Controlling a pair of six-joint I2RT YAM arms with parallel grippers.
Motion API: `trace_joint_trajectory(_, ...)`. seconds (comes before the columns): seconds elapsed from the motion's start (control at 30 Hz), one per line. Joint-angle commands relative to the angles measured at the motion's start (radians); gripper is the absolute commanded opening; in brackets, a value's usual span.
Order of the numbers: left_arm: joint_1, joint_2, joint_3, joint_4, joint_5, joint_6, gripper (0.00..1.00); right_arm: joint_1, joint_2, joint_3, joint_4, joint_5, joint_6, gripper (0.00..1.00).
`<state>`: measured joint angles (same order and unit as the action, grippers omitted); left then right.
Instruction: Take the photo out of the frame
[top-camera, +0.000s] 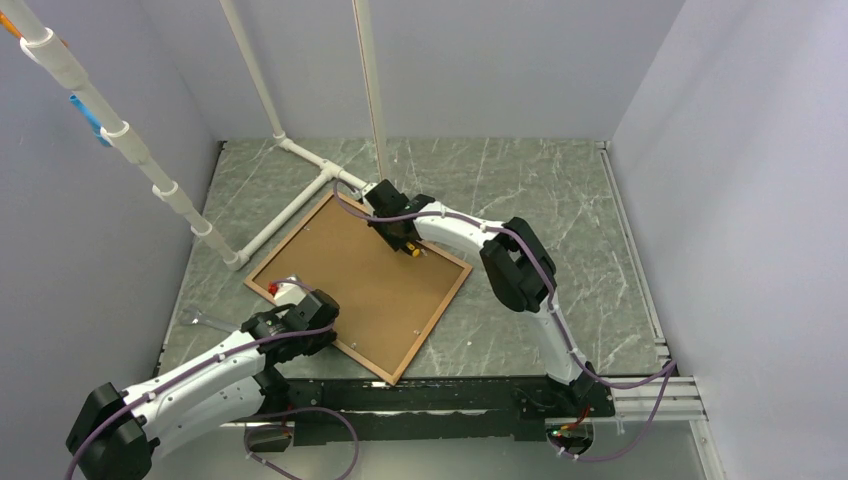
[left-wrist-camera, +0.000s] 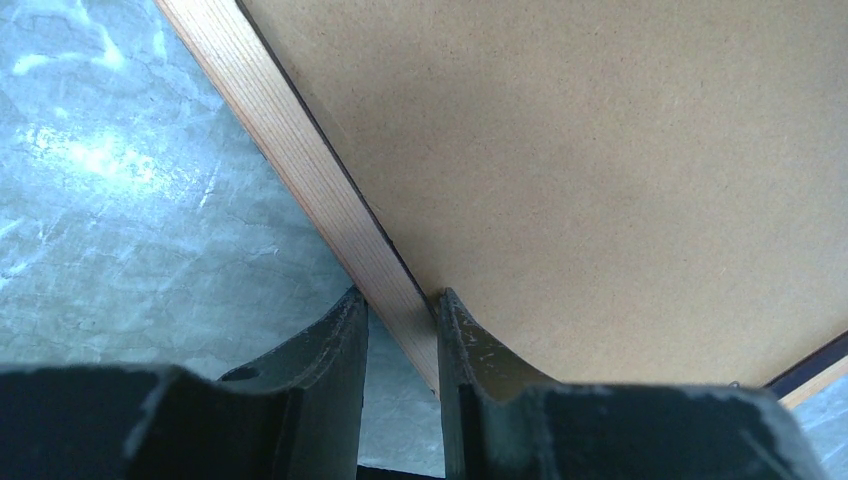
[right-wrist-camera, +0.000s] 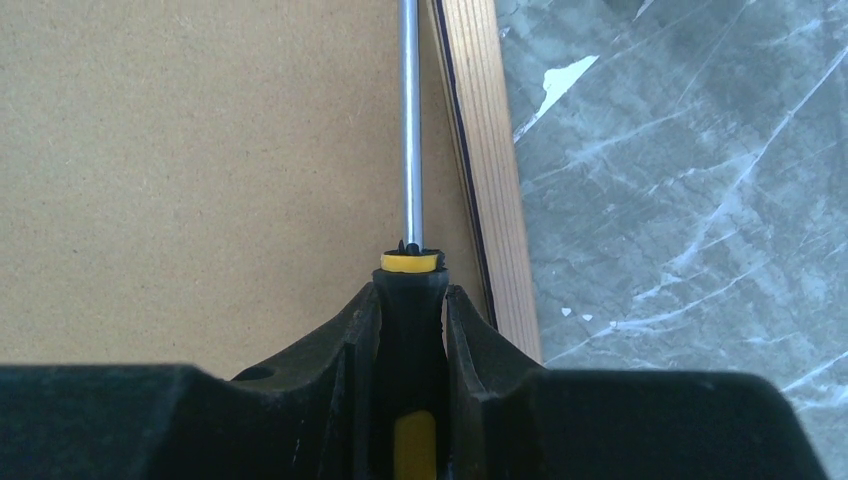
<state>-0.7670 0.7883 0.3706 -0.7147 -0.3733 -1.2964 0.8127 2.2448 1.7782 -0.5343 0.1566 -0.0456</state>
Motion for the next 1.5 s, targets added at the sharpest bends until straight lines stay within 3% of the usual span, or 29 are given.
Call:
trace_joint_trajectory(0.0,-0.005,-0.011,0.018,-0.025,-0.025,0.043,0.0,-0.006,0.031,0.047,-0.01,-0.027,-0.033,0.0)
trace_joint_trajectory(0.67,-0.004,0.011,0.038,-0.02,-0.037,0.073,0.0,-0.003,0.036,0.02,0.069,-0.123,-0.168,0.0)
trace_joint_trajectory(0.97,-0.004,-0.031,0.024,-0.026,-0.044,0.041,0.0,-0.003,-0.098,0.045,0.105,-0.151,-0.137,0.0)
trace_joint_trajectory(1.13,-0.004,-0.063,0.012,-0.029,-0.039,0.029,0.0,-0.012,-0.329,-0.079,0.204,-0.069,-0.038,0.0)
trace_joint_trajectory(1.23,-0.003,-0.072,0.008,-0.021,-0.024,0.027,0.01,-0.028,-0.461,-0.238,0.259,-0.016,0.024,0.0)
trace_joint_trajectory(1.47,-0.003,-0.075,-0.004,0.02,0.029,0.036,0.22,-0.092,-0.771,-0.671,0.377,0.013,0.168,0.0)
